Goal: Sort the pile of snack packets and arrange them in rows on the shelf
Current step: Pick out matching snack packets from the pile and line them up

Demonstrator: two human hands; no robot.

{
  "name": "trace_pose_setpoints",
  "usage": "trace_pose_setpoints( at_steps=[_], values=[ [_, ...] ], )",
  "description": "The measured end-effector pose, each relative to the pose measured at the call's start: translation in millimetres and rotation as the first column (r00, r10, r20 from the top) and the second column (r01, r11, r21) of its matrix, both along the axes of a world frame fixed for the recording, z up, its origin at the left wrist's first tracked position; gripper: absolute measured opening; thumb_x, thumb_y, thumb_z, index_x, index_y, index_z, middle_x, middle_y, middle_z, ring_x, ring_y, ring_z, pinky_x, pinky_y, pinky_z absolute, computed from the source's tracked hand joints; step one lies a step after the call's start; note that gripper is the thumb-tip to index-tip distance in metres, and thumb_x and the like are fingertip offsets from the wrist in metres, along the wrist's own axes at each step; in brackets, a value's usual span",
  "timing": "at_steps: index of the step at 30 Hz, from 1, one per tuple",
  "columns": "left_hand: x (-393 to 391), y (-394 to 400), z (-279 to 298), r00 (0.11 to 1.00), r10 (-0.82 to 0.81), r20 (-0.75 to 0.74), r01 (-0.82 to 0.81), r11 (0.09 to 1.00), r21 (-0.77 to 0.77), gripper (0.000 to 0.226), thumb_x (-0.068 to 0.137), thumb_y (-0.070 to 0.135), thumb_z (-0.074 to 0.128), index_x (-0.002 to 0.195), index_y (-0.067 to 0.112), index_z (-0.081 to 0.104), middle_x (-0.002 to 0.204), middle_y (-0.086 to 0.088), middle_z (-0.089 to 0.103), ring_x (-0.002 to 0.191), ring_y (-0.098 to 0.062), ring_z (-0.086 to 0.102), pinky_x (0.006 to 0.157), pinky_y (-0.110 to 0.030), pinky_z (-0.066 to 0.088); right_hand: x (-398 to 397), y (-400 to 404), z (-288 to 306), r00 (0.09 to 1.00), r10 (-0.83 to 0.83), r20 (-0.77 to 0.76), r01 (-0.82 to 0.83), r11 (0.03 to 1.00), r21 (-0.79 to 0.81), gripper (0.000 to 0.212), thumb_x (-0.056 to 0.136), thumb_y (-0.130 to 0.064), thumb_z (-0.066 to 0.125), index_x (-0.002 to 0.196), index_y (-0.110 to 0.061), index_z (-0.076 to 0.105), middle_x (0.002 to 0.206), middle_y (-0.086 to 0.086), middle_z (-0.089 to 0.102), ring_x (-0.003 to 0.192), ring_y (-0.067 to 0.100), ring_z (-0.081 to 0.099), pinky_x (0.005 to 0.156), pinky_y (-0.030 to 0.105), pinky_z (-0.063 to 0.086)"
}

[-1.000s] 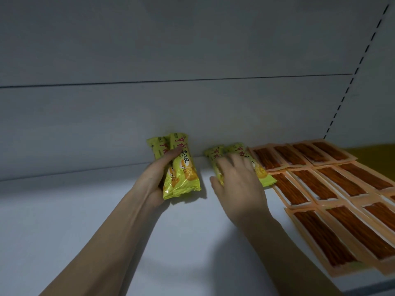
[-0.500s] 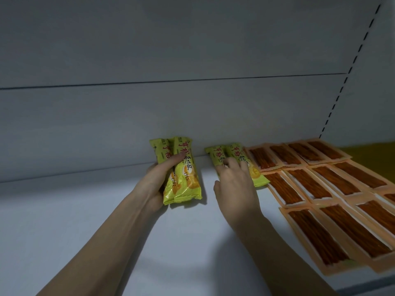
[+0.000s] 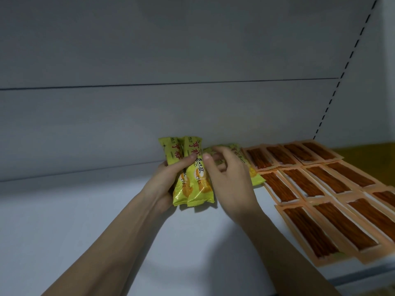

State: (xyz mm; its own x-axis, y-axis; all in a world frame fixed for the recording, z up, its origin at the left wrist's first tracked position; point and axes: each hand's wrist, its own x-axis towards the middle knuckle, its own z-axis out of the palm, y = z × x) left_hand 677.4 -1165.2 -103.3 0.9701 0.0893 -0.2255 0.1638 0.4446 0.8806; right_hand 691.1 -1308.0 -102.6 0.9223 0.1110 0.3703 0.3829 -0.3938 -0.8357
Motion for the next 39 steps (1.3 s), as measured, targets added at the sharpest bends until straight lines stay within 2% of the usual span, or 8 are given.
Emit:
trace_pose_setpoints(
  at_steps=[5, 10, 15, 21, 26, 31, 34, 39],
  values=[
    [-21, -22, 16, 0.997, -0.058, 0.04, 0.057, 0.998, 0.032, 0.037, 0.093, 0.024, 0.068, 0.121, 0.001, 0.067, 0.096, -0.014, 0.076, 0.079, -0.024, 0.075, 0.064, -0.035, 0.061, -7, -10, 24, 0.987, 0.059, -0.149, -0.067, 0.997, -0.049, 0.046, 0.086, -0.044, 0.071, 0.126, -0.023, 0.06, 0.102, -0.007, 0.067, 0.093, 0.009, 0.066, 0.079, 0.03, 0.054],
    [-54, -47, 26, 0.98, -0.198, 0.014, 0.196, 0.958, -0.21, 0.038, 0.101, 0.029, 0.044, 0.115, 0.004, 0.069, 0.102, -0.015, 0.075, 0.083, -0.027, 0.075, 0.072, -0.039, 0.062, -25, -60, 52, 0.984, 0.079, -0.158, -0.1, 0.986, -0.13, 0.037, 0.08, -0.03, 0.081, 0.111, -0.025, 0.062, 0.093, 0.002, 0.07, 0.086, 0.018, 0.071, 0.083, 0.043, 0.058],
    [-92, -69, 13, 0.991, -0.124, -0.058, 0.133, 0.972, 0.192, 0.017, 0.099, 0.016, 0.058, 0.108, 0.001, 0.056, 0.07, -0.005, 0.065, 0.058, -0.015, 0.062, 0.053, -0.025, 0.051, -47, -112, 59, 0.982, -0.023, -0.187, -0.045, 0.936, -0.348, 0.043, 0.08, -0.032, 0.08, 0.117, -0.02, 0.062, 0.106, 0.003, 0.063, 0.102, 0.025, 0.064, 0.089, 0.039, 0.053],
    [-97, -81, 8, 0.994, -0.081, -0.078, 0.11, 0.843, 0.527, 0.033, 0.095, 0.021, 0.068, 0.12, 0.0, 0.06, 0.103, -0.018, 0.075, 0.09, -0.029, 0.072, 0.095, -0.047, 0.056, -62, -122, 43, 0.965, -0.102, -0.243, -0.057, 0.819, -0.571, 0.049, 0.084, -0.035, 0.075, 0.126, -0.018, 0.057, 0.119, 0.005, 0.061, 0.109, 0.025, 0.059, 0.087, 0.032, 0.046],
    [-85, -94, 3, 0.994, -0.057, -0.093, 0.107, 0.693, 0.713, 0.055, 0.099, 0.028, 0.063, 0.144, 0.011, 0.038, 0.129, -0.018, 0.062, 0.115, -0.032, 0.063, 0.095, -0.038, 0.052, -67, -121, 31, 0.963, -0.1, -0.25, -0.066, 0.812, -0.58, 0.043, 0.088, -0.037, 0.07, 0.123, -0.017, 0.057, 0.11, 0.004, 0.063, 0.102, 0.024, 0.061, 0.08, 0.032, 0.048],
    [-89, -92, 3, 0.995, -0.084, -0.056, 0.096, 0.619, 0.78, 0.029, 0.102, 0.017, 0.049, 0.129, 0.027, 0.054, 0.094, -0.006, 0.069, 0.076, -0.017, 0.063, 0.06, -0.021, 0.046, -71, -127, 37, 0.951, -0.034, -0.308, -0.155, 0.809, -0.568, 0.047, 0.092, -0.031, 0.068, 0.134, -0.018, 0.052, 0.108, 0.001, 0.055, 0.091, 0.018, 0.055, 0.071, 0.027, 0.042],
    [-95, -95, 4, 0.992, -0.109, -0.059, 0.115, 0.625, 0.772, 0.025, 0.099, 0.03, 0.06, 0.123, 0.031, 0.058, 0.092, -0.005, 0.071, 0.073, -0.015, 0.064, 0.061, -0.023, 0.045, -74, -129, 37, 0.95, -0.016, -0.31, -0.174, 0.799, -0.575, 0.05, 0.093, -0.029, 0.067, 0.139, -0.018, 0.05, 0.119, 0.005, 0.057, 0.097, 0.019, 0.054, 0.075, 0.025, 0.04],
    [-89, -103, 2, 0.994, -0.099, -0.043, 0.096, 0.623, 0.776, 0.037, 0.095, 0.026, 0.068, 0.13, 0.025, 0.056, 0.101, -0.012, 0.071, 0.072, -0.019, 0.066, 0.059, -0.026, 0.049, -75, -128, 38, 0.953, -0.031, -0.3, -0.145, 0.824, -0.547, 0.051, 0.094, -0.029, 0.065, 0.14, -0.018, 0.048, 0.134, 0.007, 0.055, 0.113, 0.022, 0.056, 0.088, 0.031, 0.047]
  ],
)
